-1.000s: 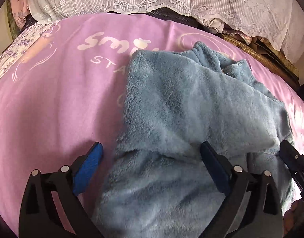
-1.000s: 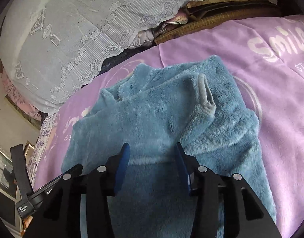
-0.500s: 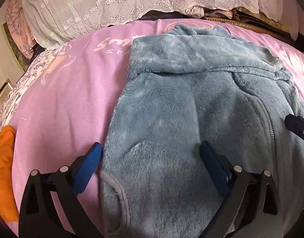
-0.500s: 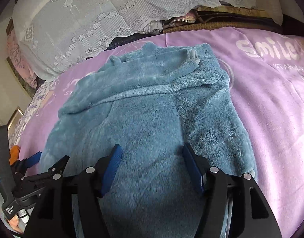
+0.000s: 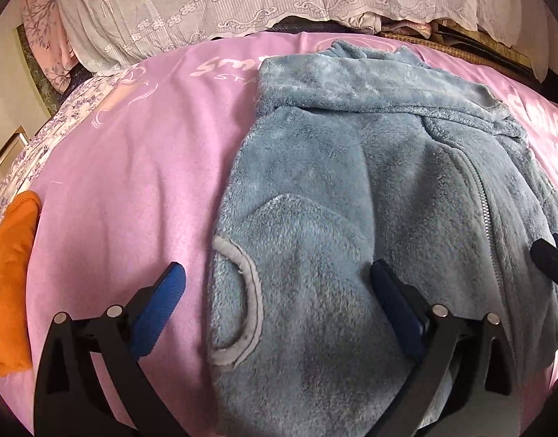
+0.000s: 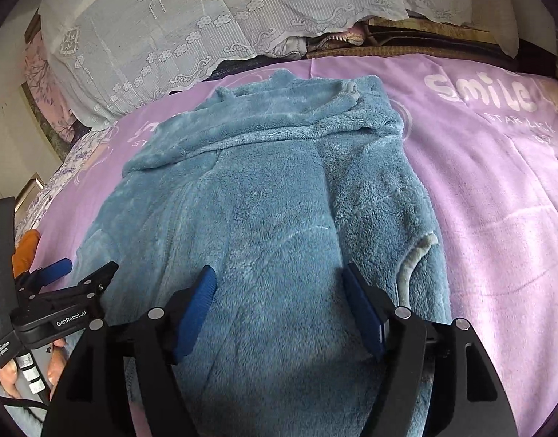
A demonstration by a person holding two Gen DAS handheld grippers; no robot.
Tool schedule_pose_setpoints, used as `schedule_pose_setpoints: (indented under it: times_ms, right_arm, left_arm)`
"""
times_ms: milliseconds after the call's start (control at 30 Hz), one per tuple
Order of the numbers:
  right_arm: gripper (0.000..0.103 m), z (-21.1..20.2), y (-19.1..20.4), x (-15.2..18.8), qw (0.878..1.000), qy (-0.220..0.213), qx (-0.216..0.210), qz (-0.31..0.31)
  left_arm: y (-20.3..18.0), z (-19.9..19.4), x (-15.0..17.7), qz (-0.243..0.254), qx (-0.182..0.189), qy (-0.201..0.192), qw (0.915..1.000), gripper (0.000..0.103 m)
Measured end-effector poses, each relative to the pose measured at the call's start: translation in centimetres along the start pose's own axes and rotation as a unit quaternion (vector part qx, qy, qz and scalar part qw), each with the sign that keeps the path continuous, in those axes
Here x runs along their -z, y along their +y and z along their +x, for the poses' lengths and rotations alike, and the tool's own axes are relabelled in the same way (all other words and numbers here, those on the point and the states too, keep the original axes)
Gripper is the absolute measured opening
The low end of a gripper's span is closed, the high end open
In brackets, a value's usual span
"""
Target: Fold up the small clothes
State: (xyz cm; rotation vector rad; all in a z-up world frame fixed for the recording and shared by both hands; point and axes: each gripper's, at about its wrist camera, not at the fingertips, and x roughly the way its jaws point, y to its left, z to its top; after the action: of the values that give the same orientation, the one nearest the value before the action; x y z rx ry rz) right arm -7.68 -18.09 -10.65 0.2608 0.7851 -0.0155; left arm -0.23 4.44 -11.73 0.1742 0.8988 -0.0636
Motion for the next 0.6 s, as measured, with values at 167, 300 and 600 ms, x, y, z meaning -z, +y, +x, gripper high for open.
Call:
schedule_pose_setpoints:
  times_ms: [167, 300, 600]
  right_arm:
    - [0.073, -1.2, -0.4, 1.1, 1.0, 0.001, -0.01, 0.001]
    - [0.073, -2.5, -0.5, 2.5, 1.0, 0.002, -0.014, -0.007]
    - [0.075, -5.8, -2.1, 5.3, 0.998, -0.002, -0.055, 0.004]
  left_arm:
    - [0.4, -0.8, 1.1, -0.006, 0.004, 0.001, 1.0, 0.098]
    - [1.4, -1.8, 2.6, -0.016, 0.021, 0.003, 0.9996, 0.098]
    - [4.4, -4.0, 6.4, -0.048, 0.104, 0.013, 0.9933, 0.099]
